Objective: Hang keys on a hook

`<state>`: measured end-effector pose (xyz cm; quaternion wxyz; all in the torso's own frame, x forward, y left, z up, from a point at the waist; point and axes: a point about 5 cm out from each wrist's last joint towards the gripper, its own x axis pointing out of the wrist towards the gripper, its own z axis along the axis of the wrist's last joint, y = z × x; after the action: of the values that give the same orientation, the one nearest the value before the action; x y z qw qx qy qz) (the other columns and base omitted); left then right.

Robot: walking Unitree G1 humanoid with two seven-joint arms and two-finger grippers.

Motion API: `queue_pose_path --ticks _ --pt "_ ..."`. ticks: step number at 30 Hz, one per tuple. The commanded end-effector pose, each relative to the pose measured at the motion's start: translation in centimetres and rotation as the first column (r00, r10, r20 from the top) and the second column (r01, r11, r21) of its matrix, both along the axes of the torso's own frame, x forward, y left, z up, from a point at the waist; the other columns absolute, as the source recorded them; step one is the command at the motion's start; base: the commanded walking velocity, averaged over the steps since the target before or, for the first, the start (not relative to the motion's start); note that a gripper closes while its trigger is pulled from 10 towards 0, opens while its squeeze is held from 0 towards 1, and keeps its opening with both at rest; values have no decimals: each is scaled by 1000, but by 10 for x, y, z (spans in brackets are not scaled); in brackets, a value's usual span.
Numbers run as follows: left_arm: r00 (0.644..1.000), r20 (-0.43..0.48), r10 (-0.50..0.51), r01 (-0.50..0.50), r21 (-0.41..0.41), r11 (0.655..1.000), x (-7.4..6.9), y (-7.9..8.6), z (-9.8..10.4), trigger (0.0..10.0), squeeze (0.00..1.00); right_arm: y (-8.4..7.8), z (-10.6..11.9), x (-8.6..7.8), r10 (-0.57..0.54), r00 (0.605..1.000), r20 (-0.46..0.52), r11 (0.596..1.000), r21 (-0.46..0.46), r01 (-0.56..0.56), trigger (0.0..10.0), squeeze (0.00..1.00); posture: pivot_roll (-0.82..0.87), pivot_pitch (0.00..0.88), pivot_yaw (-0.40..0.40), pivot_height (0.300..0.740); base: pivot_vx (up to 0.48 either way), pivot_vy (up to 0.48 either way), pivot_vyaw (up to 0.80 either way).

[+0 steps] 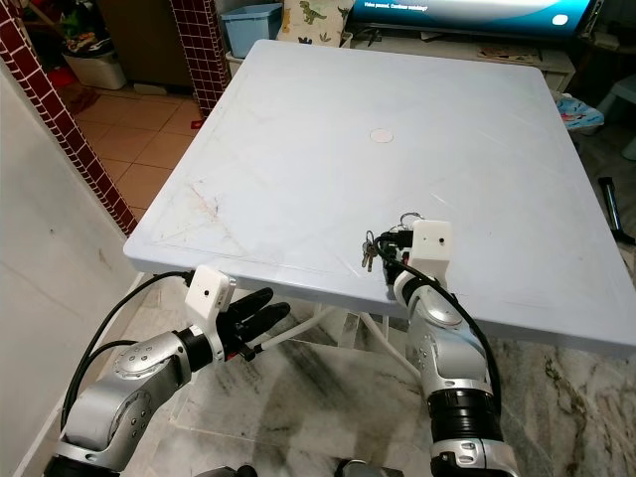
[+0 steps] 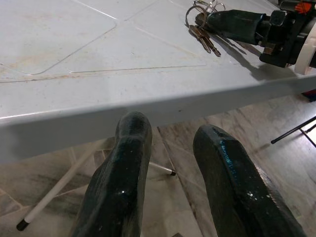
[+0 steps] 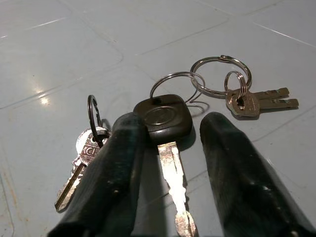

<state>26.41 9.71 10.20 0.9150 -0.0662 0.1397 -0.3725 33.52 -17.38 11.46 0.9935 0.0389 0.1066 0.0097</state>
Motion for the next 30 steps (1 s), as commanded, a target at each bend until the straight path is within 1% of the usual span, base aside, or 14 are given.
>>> queue_pose_path --ticks 1,9,16,21,30 --pt "1000 1 -7 7 9 1000 -2 -1 -1 10000 0 -9 -21 -7 -39 994 -105 999 1 39 0 0 -85 143 1 740 0 0 0" --pt "1000 -1 -11 11 9 1000 -2 -2 -1 10000 0 -6 -27 -12 -34 992 -121 999 7 35 0 0 -90 150 3 740 0 0 0" --pt "1000 0 -8 8 7 1000 -1 -2 0 10000 0 -7 -26 -11 -42 990 -132 999 17 45 0 0 -92 150 0 740 0 0 0" --pt "1000 1 -5 5 6 1000 -1 -2 0 10000 0 -9 -27 -11 -62 987 -146 996 52 70 0 0 -92 150 -1 740 0 0 0" --pt "1000 0 -6 7 7 1000 -1 -2 -1 10000 0 -9 -26 -11 -65 988 -142 996 46 73 0 0 -93 149 1 740 0 0 0"
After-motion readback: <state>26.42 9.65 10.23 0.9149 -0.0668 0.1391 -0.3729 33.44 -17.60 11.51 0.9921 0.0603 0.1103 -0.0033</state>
